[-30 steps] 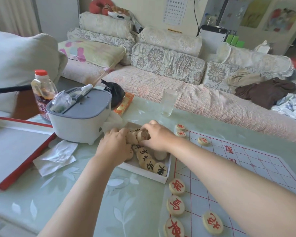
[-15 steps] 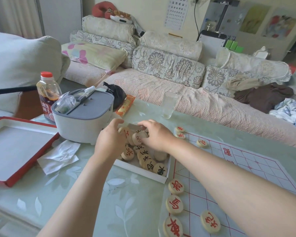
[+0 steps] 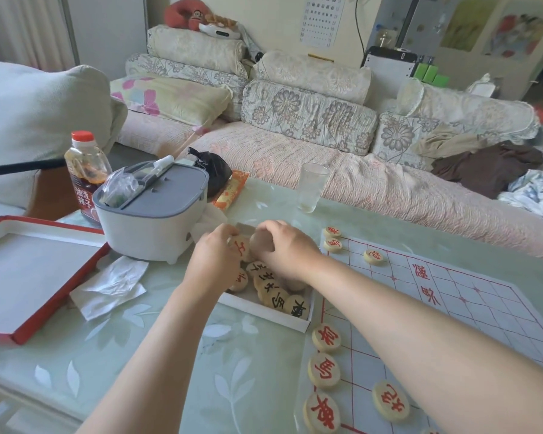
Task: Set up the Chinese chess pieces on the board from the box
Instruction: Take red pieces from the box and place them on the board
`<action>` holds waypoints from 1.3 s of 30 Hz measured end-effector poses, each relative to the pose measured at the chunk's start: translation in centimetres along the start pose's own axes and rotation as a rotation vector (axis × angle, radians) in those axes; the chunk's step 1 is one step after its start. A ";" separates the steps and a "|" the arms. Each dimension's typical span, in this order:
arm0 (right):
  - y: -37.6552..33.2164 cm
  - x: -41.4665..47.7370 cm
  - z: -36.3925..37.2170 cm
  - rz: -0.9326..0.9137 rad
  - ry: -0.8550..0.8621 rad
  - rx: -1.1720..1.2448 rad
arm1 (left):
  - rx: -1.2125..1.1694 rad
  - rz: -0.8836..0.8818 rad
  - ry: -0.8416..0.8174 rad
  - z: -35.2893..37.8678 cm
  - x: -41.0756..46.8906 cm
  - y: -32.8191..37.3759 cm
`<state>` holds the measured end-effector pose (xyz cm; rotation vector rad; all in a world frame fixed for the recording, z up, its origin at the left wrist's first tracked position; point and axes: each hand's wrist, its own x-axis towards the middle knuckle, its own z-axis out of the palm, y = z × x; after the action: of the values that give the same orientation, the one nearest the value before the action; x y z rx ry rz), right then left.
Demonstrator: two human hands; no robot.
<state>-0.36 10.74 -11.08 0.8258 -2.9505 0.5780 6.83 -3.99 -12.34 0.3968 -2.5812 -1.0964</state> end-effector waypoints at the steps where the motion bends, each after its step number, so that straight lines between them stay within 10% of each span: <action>1: 0.4 -0.1 -0.6 0.015 0.020 0.017 | 0.009 0.010 -0.003 0.2 0.0 0.2; 17: 10.5 -10.0 -5.0 0.317 -0.083 -0.038 | -0.114 0.118 -0.107 5.2 -1.6 5.9; 39: 8.4 -11.0 -4.5 0.041 0.189 0.297 | -0.524 -0.018 -0.360 5.8 -3.5 8.3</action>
<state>4.47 24.43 -11.12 0.6844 -2.7533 1.0527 6.71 6.64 -10.71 0.1000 -2.4294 -1.9285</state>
